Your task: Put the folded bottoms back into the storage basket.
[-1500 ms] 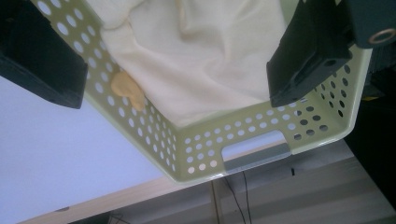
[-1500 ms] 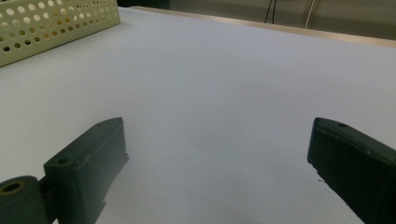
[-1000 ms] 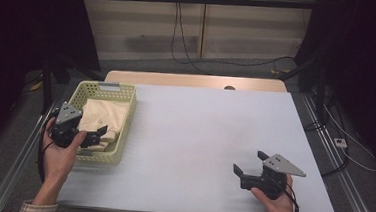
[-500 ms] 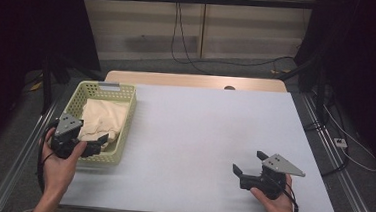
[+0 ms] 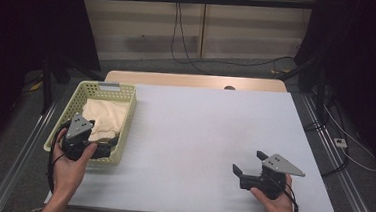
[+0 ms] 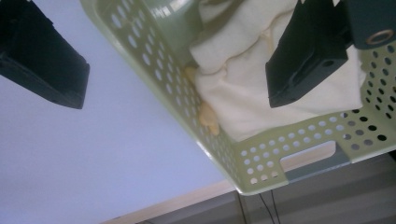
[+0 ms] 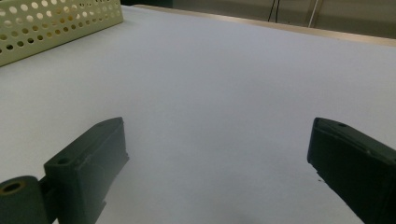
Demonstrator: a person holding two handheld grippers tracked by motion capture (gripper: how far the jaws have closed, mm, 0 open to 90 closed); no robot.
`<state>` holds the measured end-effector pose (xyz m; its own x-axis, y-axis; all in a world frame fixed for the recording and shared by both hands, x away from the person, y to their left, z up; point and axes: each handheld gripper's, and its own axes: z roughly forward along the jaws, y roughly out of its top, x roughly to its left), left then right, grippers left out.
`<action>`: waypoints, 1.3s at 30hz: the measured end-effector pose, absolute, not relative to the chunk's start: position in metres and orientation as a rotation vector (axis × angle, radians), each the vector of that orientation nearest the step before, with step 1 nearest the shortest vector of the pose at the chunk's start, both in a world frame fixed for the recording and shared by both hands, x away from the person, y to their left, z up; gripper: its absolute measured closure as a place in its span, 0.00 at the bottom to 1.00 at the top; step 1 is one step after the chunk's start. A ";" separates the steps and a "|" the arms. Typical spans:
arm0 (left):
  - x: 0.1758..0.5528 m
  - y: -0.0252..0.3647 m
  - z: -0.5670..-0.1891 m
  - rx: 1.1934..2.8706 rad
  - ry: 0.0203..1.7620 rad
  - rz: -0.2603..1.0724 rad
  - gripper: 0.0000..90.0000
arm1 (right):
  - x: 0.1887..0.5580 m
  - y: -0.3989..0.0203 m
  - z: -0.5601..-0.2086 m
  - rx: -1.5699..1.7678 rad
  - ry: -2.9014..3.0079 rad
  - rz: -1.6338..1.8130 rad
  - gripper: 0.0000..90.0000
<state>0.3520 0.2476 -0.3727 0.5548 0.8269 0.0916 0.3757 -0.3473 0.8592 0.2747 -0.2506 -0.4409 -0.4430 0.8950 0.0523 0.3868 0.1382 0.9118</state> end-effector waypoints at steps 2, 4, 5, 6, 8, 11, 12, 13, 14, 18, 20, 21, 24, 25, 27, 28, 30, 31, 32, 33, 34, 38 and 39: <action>0.353 0.244 -0.371 1.947 0.965 0.667 0.07 | 0.275 -0.251 -0.441 1.223 1.905 1.277 0.05; 0.354 0.241 -0.371 1.938 0.962 0.663 0.07 | 0.275 -0.251 -0.441 1.222 1.907 1.277 0.05; 0.355 0.239 -0.370 1.947 0.954 0.655 0.07 | 0.275 -0.251 -0.441 1.221 1.907 1.277 0.05; 0.356 0.237 -0.370 1.948 0.947 0.649 0.07 | 0.275 -0.251 -0.441 1.221 1.907 1.278 0.05; 0.357 0.233 -0.370 1.957 0.932 0.651 0.07 | 0.275 -0.251 -0.441 1.222 1.906 1.279 0.05; 0.358 0.227 -0.369 1.963 0.915 0.650 0.07 | 0.275 -0.251 -0.441 1.221 1.907 1.280 0.05; 0.358 0.225 -0.368 1.960 0.913 0.651 0.07 | 0.275 -0.251 -0.441 1.221 1.907 1.280 0.05; 0.359 0.223 -0.368 1.959 0.912 0.650 0.07 | 0.275 -0.251 -0.441 1.222 1.906 1.280 0.05; 0.359 0.221 -0.368 1.957 0.911 0.648 0.07 | 0.275 -0.251 -0.441 1.221 1.906 1.282 0.05; 0.360 0.214 -0.367 1.945 0.895 0.621 0.07 | 0.275 -0.251 -0.441 1.216 1.908 1.283 0.05; 0.361 0.210 -0.367 1.954 0.883 0.617 0.07 | 0.275 -0.250 -0.441 1.216 1.910 1.281 0.05; 0.361 0.208 -0.368 1.963 0.880 0.617 0.07 | 0.275 -0.250 -0.441 1.214 1.910 1.281 0.05; 0.362 0.201 -0.369 1.962 0.859 0.604 0.07 | 0.275 -0.250 -0.441 1.214 1.910 1.281 0.05; 0.362 0.199 -0.369 1.970 0.854 0.604 0.07 | 0.275 -0.250 -0.441 1.215 1.909 1.282 0.05; 0.363 0.194 -0.369 1.968 0.845 0.608 0.07 | 0.275 -0.250 -0.441 1.215 1.909 1.283 0.05; 0.363 0.192 -0.368 1.974 0.839 0.607 0.07 | 0.275 -0.250 -0.441 1.213 1.911 1.281 0.05; 0.364 0.187 -0.368 1.974 0.827 0.601 0.07 | 0.275 -0.250 -0.441 1.214 1.909 1.283 0.05; 0.365 0.183 -0.368 1.980 0.820 0.596 0.07 | 0.275 -0.250 -0.441 1.213 1.910 1.283 0.05; 0.365 0.180 -0.368 1.981 0.811 0.593 0.07 | 0.275 -0.250 -0.441 1.214 1.912 1.283 0.05; 0.366 0.176 -0.368 1.992 0.802 0.595 0.07 | 0.275 -0.250 -0.441 1.213 1.913 1.283 0.05; 0.366 0.174 -0.369 1.988 0.801 0.591 0.07 | 0.275 -0.250 -0.441 1.213 1.912 1.283 0.05; 0.366 0.164 -0.371 2.005 0.783 0.579 0.07 | 0.275 -0.250 -0.440 1.215 1.910 1.287 0.05; 0.367 0.161 -0.372 2.004 0.779 0.567 0.07 | 0.275 -0.250 -0.440 1.214 1.909 1.287 0.05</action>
